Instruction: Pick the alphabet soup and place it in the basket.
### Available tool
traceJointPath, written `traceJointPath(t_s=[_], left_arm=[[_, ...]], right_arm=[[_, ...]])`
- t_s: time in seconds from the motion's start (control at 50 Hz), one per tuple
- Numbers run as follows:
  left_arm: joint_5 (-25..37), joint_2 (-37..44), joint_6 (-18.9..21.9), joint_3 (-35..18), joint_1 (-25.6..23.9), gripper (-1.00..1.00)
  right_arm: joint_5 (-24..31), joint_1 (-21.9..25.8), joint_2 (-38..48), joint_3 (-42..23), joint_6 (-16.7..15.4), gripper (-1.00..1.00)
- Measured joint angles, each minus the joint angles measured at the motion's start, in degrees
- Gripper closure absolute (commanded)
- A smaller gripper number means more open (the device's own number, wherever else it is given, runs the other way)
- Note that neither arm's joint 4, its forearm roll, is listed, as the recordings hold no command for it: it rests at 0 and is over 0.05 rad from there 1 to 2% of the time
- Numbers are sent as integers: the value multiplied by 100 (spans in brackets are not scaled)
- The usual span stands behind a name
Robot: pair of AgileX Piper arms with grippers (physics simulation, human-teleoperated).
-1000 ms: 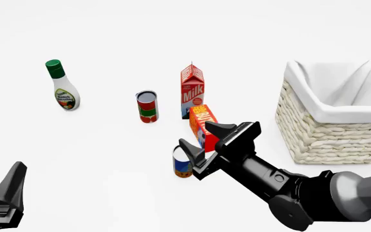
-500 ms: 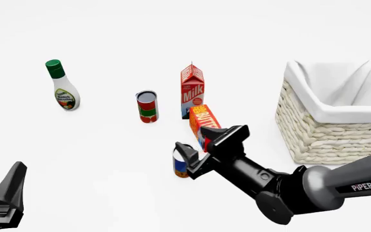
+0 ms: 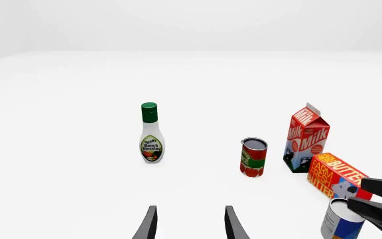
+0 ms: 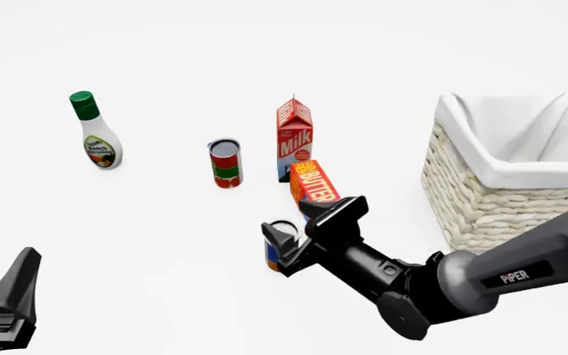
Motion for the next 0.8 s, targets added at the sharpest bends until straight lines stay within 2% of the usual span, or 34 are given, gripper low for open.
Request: traceJointPath(t_s=[0.8], left_arm=[[0, 0, 0, 0, 0, -100]], right_arm=[[-169, 12, 596, -214, 125, -100]])
